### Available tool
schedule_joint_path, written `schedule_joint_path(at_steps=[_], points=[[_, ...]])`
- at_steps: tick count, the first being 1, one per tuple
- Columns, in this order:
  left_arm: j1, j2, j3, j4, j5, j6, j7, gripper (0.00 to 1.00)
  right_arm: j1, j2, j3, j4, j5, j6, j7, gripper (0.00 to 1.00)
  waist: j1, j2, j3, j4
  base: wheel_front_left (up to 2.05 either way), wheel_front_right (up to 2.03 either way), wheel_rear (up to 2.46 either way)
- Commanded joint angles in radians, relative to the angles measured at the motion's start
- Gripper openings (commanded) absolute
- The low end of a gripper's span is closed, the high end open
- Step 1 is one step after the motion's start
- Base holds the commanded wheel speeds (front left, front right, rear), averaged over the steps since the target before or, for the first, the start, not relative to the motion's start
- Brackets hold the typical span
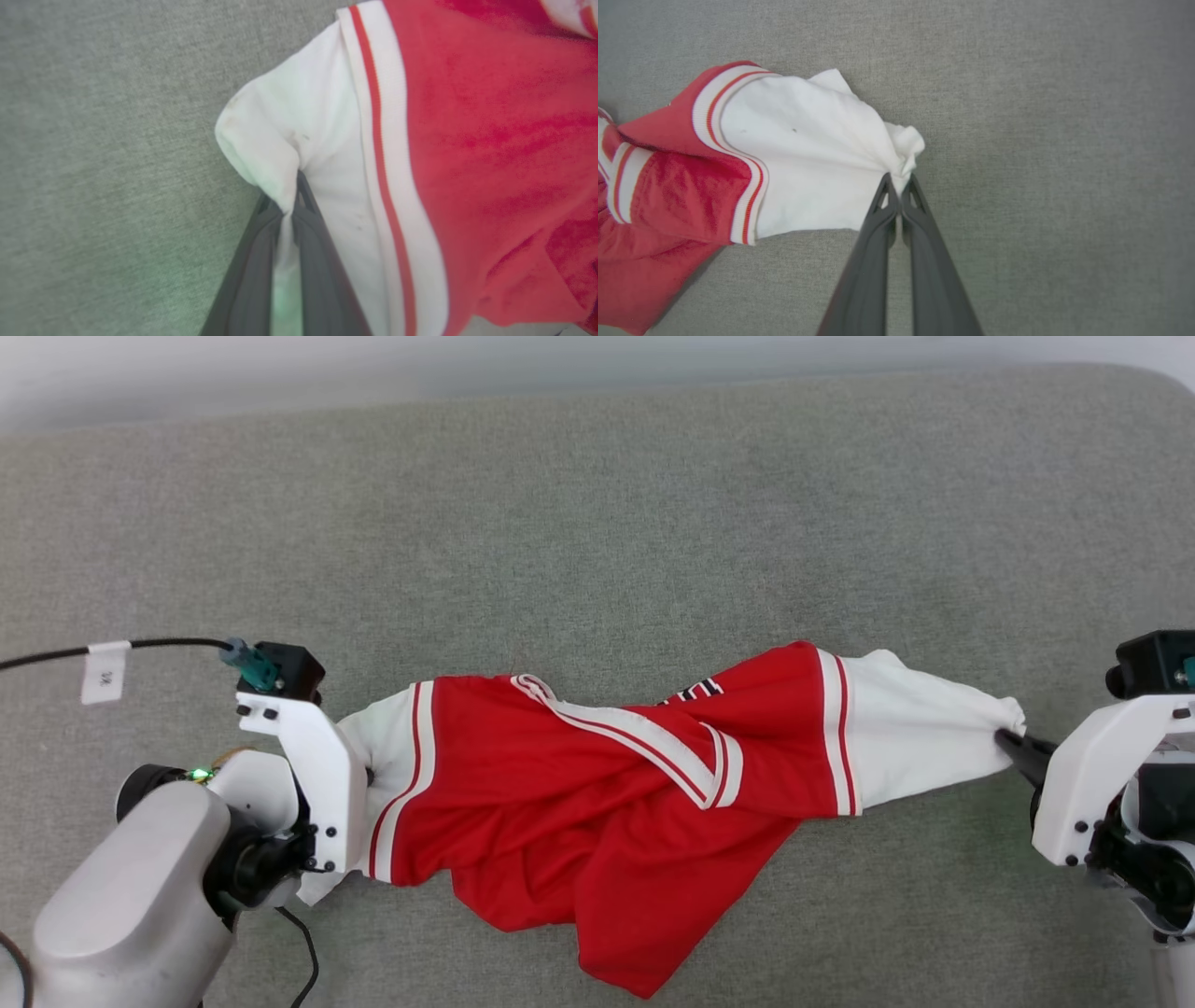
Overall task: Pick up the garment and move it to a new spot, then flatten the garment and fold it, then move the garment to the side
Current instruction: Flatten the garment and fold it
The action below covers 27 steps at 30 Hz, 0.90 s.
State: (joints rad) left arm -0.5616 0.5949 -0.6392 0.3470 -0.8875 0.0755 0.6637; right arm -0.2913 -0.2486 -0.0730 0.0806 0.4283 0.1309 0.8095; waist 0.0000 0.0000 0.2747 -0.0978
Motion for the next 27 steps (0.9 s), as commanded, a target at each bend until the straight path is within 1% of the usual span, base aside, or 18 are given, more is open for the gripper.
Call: schedule_joint_path(at_steps=[1,2,5,6,12,14,18,27], points=[[0.015,-0.015,-0.011,0.024,0.016,0.001,-0.014,0.0,-0.014,-0.005,0.002,-0.001,-0.008,0.0,-0.01,0.0,0.0,0.0,-0.011,0.006,0.0,0.0,0.0],[0.002,-0.014,-0.006,0.03,0.027,0.001,-0.043,0.0,-0.02,-0.008,0.003,0.0,-0.011,0.0,-0.018,0.0,0.0,0.0,-0.019,0.008,0.0,0.0,0.0],[-0.031,-0.024,0.018,0.028,0.065,0.025,-0.14,0.0,-0.038,-0.014,0.011,0.012,-0.022,0.0,-0.046,0.0,0.0,0.0,-0.048,0.016,0.0,0.0,0.0],[-0.049,-0.034,0.03,0.03,0.088,0.043,-0.199,0.0,-0.061,-0.02,0.013,0.029,-0.031,0.0,-0.065,0.0,0.0,0.0,-0.069,0.021,0.0,0.0,0.0],[-0.145,-0.067,0.075,0.047,0.143,0.085,-0.351,0.0,-0.187,-0.035,0.028,0.134,-0.066,0.0,-0.127,0.0,0.0,0.0,-0.106,0.032,0.0,0.0,0.0],[-0.192,-0.083,0.087,0.067,0.156,0.09,-0.39,0.0,-0.249,-0.045,0.041,0.182,-0.079,0.0,-0.155,0.0,0.0,0.0,-0.108,0.035,0.0,0.0,0.0],[-0.311,-0.114,0.108,0.123,0.174,0.085,-0.452,0.0,-0.395,-0.054,0.068,0.281,-0.085,0.0,-0.22,0.0,0.0,0.0,-0.093,0.039,0.0,0.0,0.0],[-0.638,-0.148,0.168,0.267,0.22,0.075,-0.597,0.0,-0.79,-0.069,0.119,0.46,-0.114,0.0,-0.402,0.0,0.0,0.0,0.034,0.036,0.0,0.0,0.0]])
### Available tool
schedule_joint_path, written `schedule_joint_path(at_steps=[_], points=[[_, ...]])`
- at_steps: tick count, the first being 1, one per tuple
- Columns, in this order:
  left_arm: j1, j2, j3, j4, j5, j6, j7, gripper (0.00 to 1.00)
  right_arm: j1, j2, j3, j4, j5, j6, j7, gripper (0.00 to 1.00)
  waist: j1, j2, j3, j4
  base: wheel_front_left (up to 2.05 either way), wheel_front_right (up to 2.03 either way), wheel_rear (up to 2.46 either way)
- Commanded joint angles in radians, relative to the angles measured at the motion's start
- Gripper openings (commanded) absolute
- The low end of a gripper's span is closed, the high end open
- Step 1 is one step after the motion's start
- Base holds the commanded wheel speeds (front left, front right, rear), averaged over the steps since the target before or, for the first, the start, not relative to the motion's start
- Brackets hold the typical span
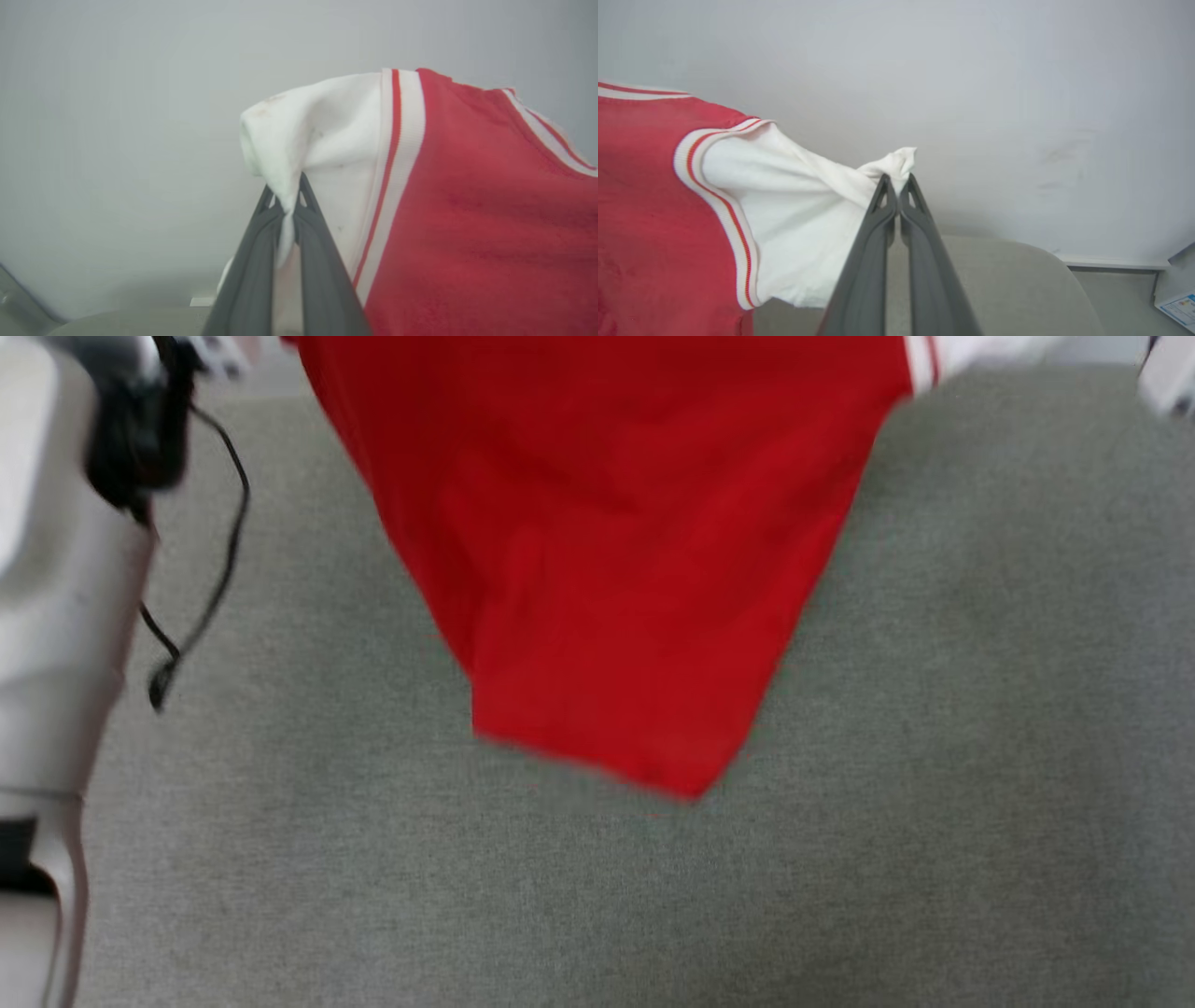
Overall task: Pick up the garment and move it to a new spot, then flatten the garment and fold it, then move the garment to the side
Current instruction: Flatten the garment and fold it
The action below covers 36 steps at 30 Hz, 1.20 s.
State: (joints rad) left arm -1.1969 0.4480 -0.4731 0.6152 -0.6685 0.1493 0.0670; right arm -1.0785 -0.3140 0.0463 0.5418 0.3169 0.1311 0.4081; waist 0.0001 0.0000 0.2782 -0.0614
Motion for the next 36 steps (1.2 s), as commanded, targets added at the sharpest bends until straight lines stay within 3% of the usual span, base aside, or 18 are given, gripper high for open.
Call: schedule_joint_path(at_steps=[1,11,17,29,36], points=[[-0.037,0.0,0.007,0.013,0.01,-0.002,-0.021,0.0,-0.044,-0.007,0.005,0.011,-0.011,-0.001,-0.026,0.0,-0.0001,0.0,0.045,-0.001,0.0,0.0,0.0],[-0.329,-0.005,0.035,0.068,0.058,-0.022,-0.155,0.0,-0.424,-0.019,0.039,0.126,-0.029,-0.001,-0.217,0.0,-0.0001,0.0,0.171,-0.005,0.0,0.0,0.0],[-0.414,-0.013,0.035,0.111,0.066,-0.044,-0.207,0.0,-0.559,-0.012,0.087,0.186,-0.007,-0.001,-0.281,0.0,-0.0001,0.0,0.24,-0.011,0.0,0.0,0.0],[-0.376,-0.078,0.038,0.279,0.019,-0.121,-0.29,0.0,-0.583,0.016,0.237,0.347,0.103,-0.001,-0.356,0.0,-0.0001,0.0,0.346,0.001,0.0,0.0,0.0],[-0.279,-0.105,0.06,0.355,-0.001,-0.173,-0.329,0.0,-0.484,0.031,0.332,0.404,0.212,-0.001,-0.399,0.0,-0.0001,0.0,0.328,0.0,0.0,0.0,0.0]])
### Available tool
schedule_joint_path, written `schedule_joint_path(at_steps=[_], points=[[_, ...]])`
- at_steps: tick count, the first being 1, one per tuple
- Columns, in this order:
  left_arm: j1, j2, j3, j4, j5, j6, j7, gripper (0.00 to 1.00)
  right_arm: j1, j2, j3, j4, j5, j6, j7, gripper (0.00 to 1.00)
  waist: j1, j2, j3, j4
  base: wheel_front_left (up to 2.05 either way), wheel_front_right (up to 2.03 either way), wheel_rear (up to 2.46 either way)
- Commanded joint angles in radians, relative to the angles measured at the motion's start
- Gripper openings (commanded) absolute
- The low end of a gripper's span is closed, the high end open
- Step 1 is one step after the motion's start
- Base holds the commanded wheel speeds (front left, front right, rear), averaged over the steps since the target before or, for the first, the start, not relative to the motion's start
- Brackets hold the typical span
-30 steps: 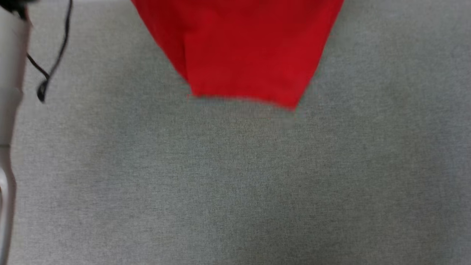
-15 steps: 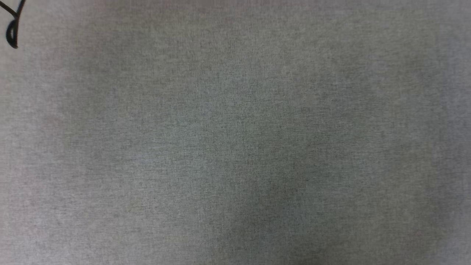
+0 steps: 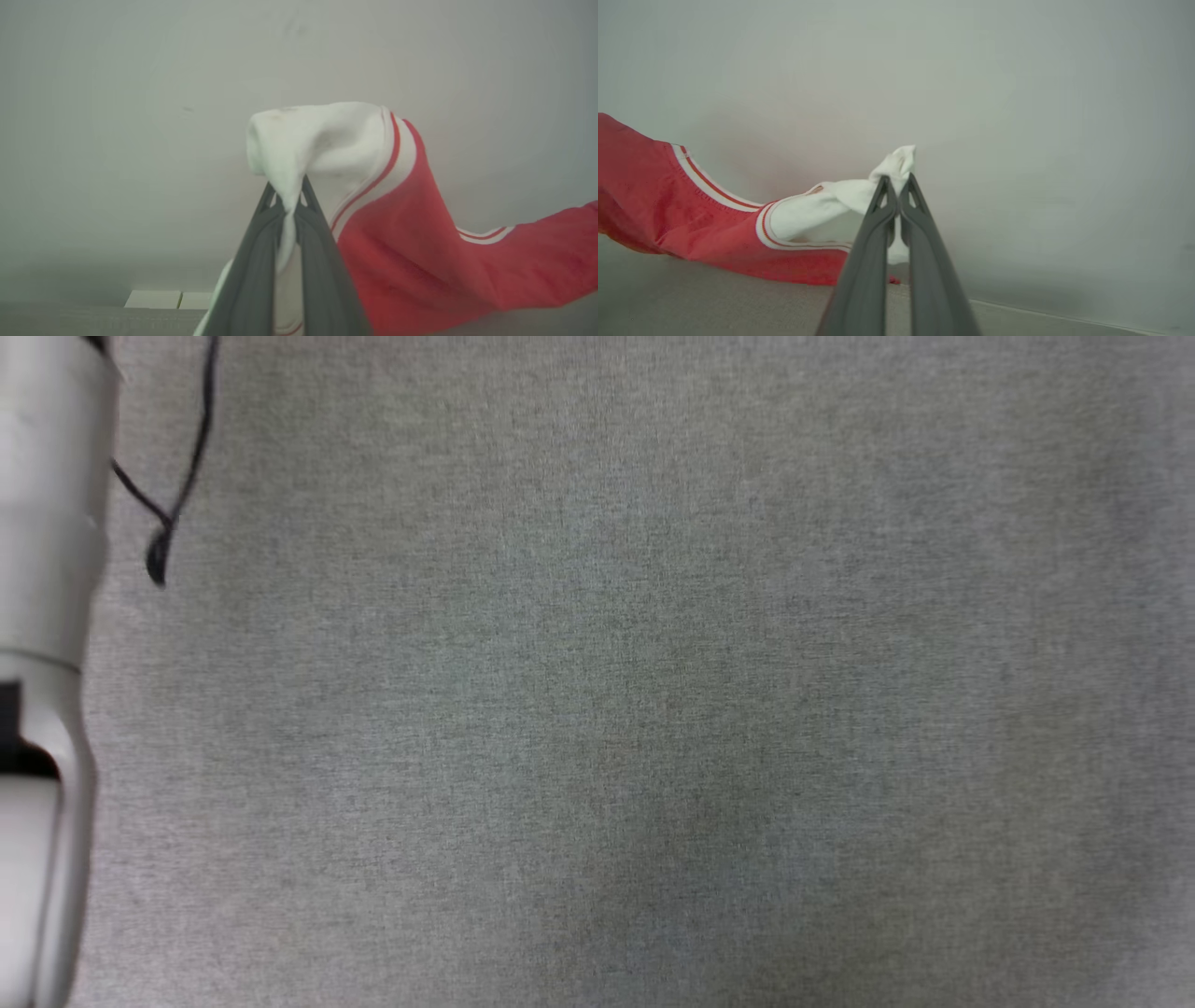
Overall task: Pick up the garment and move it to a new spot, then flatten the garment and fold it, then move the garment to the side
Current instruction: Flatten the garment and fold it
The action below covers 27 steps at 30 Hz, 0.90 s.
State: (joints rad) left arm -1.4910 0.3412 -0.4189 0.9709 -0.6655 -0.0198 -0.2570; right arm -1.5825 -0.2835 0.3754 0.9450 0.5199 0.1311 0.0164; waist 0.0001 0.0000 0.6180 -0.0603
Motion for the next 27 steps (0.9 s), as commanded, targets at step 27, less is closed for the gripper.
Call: schedule_joint_path(at_steps=[27], points=[[1.331,-0.075,0.255,-0.635,0.096,0.103,0.011,0.0,1.111,-0.108,0.08,-0.32,0.196,-0.001,-0.067,0.0,-0.0001,0.0,-0.511,-0.016,0.0,0.0,0.0]])
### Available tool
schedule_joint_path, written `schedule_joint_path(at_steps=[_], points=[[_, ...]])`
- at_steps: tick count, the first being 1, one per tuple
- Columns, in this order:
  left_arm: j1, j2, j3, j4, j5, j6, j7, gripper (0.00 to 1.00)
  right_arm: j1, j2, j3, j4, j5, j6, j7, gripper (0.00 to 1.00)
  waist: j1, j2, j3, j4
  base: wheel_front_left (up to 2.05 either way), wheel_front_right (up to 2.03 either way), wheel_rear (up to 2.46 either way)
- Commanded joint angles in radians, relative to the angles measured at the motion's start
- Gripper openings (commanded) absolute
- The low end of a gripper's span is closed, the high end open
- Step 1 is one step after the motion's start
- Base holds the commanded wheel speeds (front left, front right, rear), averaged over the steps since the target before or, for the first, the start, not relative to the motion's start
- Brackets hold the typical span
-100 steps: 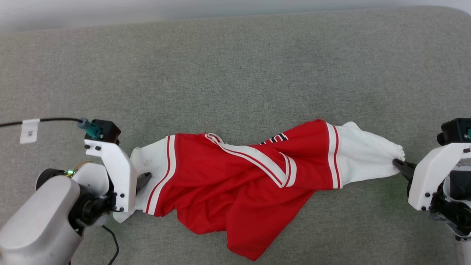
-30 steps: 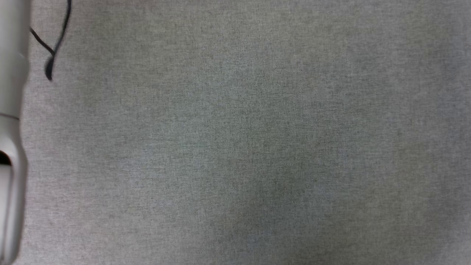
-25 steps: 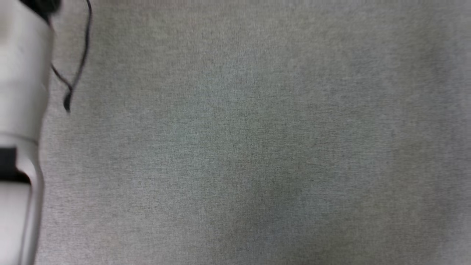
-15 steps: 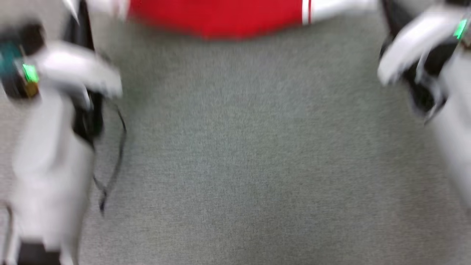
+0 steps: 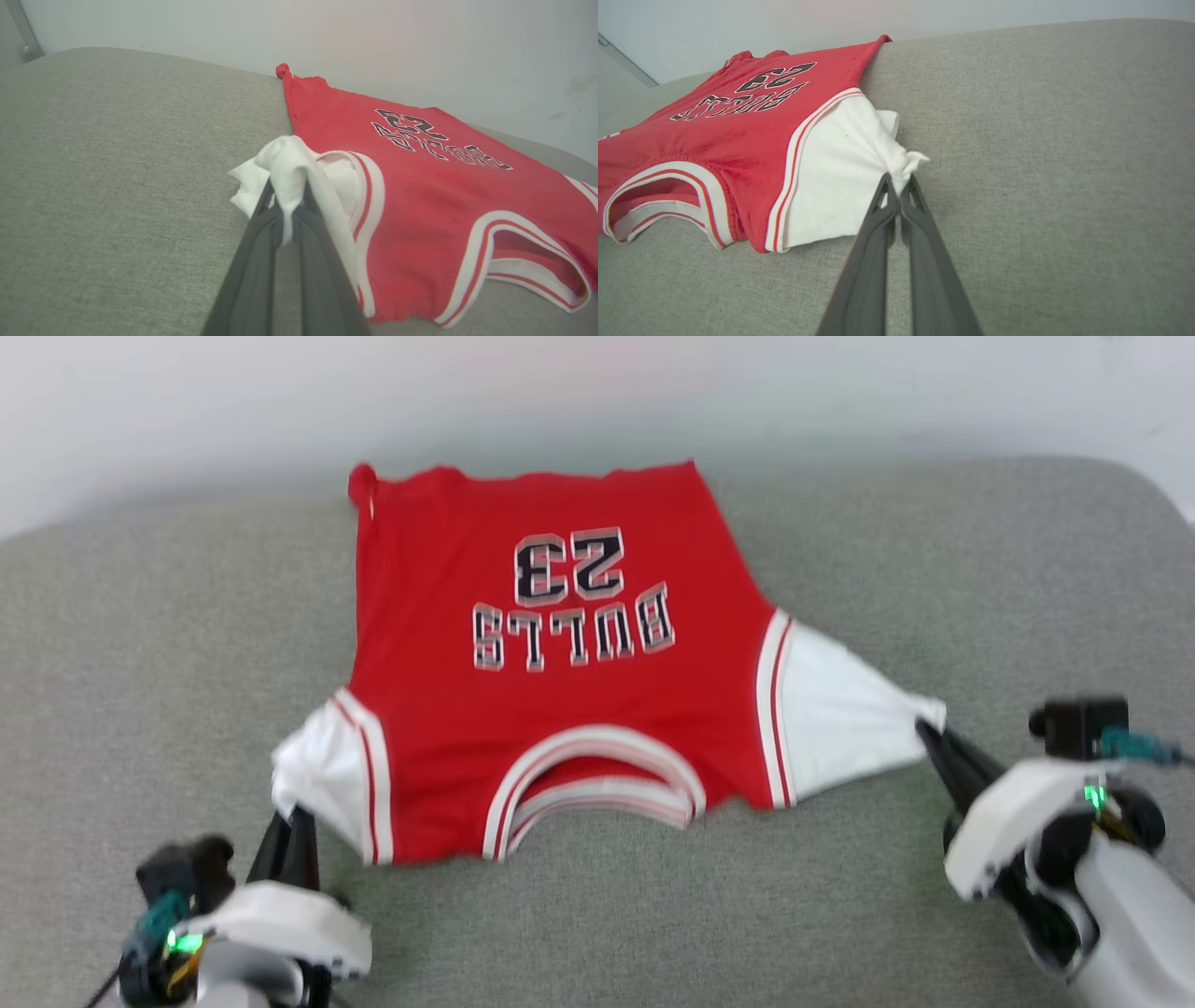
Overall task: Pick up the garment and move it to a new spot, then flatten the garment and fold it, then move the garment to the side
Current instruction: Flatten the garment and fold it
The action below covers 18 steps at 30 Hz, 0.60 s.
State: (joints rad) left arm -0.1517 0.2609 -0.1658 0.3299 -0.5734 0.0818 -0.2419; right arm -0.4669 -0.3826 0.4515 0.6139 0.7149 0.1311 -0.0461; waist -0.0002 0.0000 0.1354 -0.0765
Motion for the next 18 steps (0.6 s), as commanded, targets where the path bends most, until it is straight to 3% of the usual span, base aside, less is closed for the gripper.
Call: schedule_joint_path(at_steps=[1,9,18], points=[[0.025,0.009,0.0,-0.013,0.004,0.01,0.004,0.0,0.034,-0.011,-0.012,-0.013,-0.006,-0.001,0.005,0.0,0.0002,0.0,-0.039,0.001,0.0,0.0,0.0],[0.254,0.034,-0.031,-0.199,0.022,0.081,0.092,0.0,0.406,0.043,-0.205,-0.251,-0.118,-0.001,0.153,0.0,0.0002,0.0,-0.109,0.019,0.0,0.0,0.0],[0.384,0.064,-0.035,-0.33,0.032,0.139,0.16,0.0,0.775,0.231,-0.42,-0.587,-0.284,-0.001,0.418,0.0,0.0002,0.0,-0.139,0.036,0.0,0.0,0.0]])
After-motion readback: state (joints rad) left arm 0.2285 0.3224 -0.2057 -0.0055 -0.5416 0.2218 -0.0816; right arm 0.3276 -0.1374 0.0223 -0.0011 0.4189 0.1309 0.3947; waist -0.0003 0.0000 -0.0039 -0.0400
